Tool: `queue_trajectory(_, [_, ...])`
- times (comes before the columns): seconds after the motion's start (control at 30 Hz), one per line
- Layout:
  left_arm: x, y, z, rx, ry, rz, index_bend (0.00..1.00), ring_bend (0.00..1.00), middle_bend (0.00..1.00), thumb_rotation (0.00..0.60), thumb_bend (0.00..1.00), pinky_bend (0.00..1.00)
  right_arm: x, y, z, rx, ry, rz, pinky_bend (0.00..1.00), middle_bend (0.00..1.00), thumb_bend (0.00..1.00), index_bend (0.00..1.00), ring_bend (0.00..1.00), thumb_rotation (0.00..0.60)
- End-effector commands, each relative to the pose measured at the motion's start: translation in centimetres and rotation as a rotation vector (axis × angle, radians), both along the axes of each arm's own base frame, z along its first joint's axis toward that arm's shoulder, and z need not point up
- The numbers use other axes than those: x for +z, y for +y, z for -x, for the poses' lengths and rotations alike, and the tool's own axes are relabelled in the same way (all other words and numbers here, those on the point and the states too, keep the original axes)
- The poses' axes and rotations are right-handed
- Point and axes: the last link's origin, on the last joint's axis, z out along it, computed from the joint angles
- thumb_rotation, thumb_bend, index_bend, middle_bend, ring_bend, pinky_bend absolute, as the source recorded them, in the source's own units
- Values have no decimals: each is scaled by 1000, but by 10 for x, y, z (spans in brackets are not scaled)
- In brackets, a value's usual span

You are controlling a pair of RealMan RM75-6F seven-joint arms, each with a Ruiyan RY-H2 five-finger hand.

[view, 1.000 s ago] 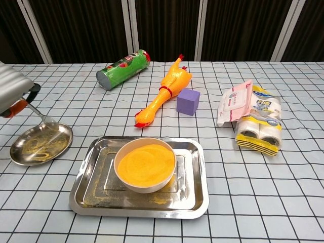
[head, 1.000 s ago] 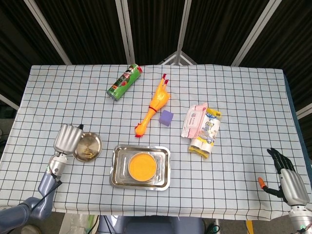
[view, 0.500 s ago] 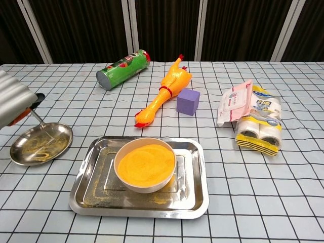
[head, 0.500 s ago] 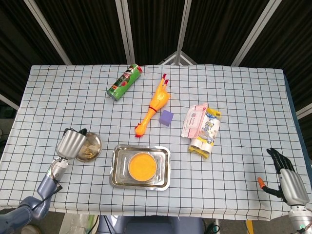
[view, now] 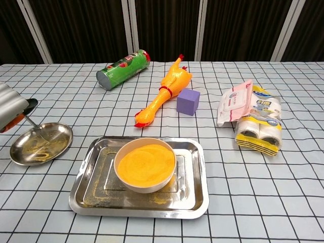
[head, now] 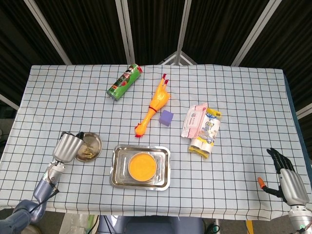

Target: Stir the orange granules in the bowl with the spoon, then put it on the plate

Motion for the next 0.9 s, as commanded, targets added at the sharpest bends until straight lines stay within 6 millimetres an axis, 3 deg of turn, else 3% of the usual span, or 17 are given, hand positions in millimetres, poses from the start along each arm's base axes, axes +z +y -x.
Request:
queue_trajectory(0.03, [1,-1,1,1,-8,-3,552,999,990,600,539,991,0,0,0,0,0,1,0,0,405,0,0,600])
queue_trajectory(0.27, [8,-3,3,-4,-23,-11,403,997,983,600,521,991,0,0,0,-1,-4,0,0,0,405,0,0,600])
queue_trajectory(0.67, [10,-5,5,19,-62,-11,363,992,979,600,504,991,0,0,0,-4,-8,-1,0,0,404,0,0,600])
queue_trajectory(0.9, [27,-17,1,36,-212,-26,348,959,948,600,485,977,0,0,1,-4,-7,-4,0,0,404,0,0,600])
